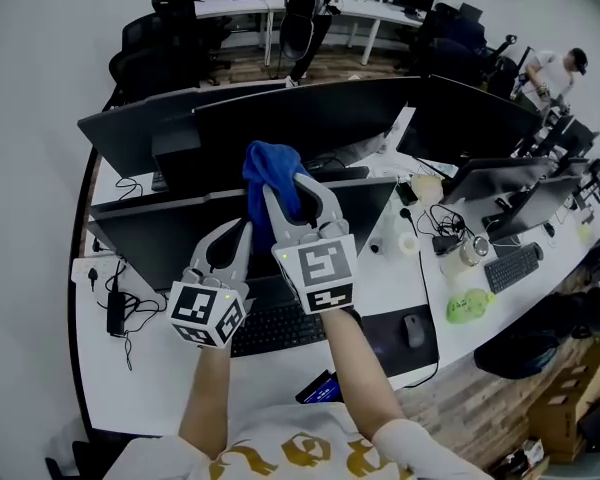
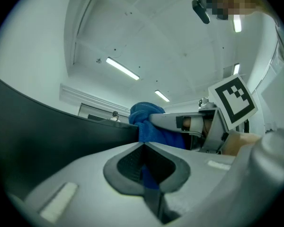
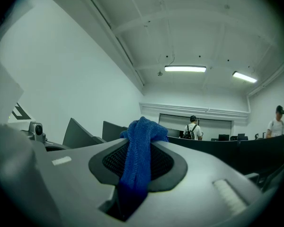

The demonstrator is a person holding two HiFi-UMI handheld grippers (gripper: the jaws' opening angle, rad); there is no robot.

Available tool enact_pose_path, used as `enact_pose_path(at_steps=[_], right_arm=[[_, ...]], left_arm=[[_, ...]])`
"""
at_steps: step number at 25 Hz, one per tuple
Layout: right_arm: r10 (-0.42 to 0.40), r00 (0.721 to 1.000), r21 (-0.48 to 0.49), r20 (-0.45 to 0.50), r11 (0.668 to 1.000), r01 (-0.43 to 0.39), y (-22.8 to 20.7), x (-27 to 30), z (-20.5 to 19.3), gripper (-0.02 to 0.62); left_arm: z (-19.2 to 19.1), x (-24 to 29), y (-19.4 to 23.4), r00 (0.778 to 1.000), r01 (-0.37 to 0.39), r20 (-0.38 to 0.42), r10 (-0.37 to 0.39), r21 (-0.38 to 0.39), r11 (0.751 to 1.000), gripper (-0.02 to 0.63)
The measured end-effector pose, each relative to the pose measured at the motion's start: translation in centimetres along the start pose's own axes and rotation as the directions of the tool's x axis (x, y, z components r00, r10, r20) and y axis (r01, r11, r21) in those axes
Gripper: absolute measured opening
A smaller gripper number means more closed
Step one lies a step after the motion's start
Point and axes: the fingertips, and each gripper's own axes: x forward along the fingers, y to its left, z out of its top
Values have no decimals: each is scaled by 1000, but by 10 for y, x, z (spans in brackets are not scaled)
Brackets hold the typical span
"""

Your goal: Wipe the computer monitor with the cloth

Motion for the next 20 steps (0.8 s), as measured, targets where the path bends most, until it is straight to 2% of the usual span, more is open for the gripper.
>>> enact_pose_path(at_steps=[11, 20], right_arm=[[-3, 1000, 13, -11, 1000, 3, -37, -17, -15, 118], [-14, 1000, 35, -2, 999, 14, -63, -27, -21, 118]], left_arm=[[-5, 22, -34, 1000, -7, -30, 8, 38, 999, 2], [-6, 31, -45, 999, -29, -27, 30, 53, 998, 2]])
